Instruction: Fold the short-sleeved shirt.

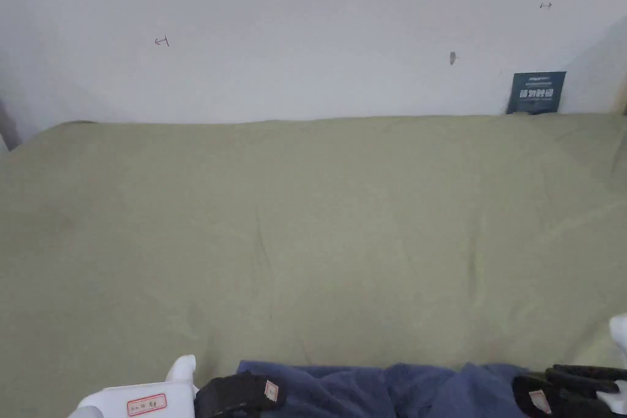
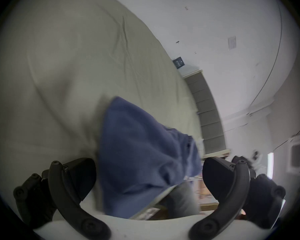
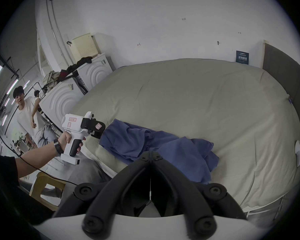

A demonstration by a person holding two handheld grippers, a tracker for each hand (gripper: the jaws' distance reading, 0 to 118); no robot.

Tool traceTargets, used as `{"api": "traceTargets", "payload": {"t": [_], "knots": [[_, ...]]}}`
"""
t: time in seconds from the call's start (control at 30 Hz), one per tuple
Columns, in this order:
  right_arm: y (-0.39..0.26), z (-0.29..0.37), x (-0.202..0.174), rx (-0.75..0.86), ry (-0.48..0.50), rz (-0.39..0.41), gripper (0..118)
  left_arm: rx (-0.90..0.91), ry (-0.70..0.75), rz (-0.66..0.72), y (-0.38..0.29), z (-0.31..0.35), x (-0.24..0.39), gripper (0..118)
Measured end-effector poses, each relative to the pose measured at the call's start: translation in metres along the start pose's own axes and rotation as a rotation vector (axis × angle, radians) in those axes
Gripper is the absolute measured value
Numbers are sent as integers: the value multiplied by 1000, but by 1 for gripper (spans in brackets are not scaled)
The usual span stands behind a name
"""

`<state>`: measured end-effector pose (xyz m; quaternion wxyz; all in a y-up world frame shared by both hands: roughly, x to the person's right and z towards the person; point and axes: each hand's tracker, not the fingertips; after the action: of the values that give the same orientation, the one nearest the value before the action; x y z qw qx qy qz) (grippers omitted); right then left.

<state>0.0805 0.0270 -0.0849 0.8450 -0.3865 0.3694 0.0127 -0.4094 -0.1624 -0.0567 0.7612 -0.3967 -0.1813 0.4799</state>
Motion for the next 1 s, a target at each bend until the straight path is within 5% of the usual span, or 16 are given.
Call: {"api": "traceTargets", "payload": {"t": [0.07, 0.2, 0.23, 0.27, 0.47, 0.77, 1.0], "knots": [[-2, -1, 3, 9, 0, -11, 0, -7, -76, 53, -2, -8, -4, 118], [-8, -4, 6, 2, -15, -32, 0, -11, -4, -7, 0, -1, 2, 113], [-9, -5, 6, 1, -18, -33, 0, -12, 8, -17, -1, 3, 5, 87], [-9, -6, 6, -3, -21, -29, 0, 49, 211, -94, 0, 11, 4, 11], [-10, -7, 1, 6, -12, -43, 0, 28, 209, -114, 2, 27, 3, 10], [-2, -10, -8, -5, -18, 3, 0, 178, 577, -227, 39, 149, 54, 10], [2, -19, -17, -13, 4, 28, 0, 211, 856, -352, 19, 150, 123, 10]]}}
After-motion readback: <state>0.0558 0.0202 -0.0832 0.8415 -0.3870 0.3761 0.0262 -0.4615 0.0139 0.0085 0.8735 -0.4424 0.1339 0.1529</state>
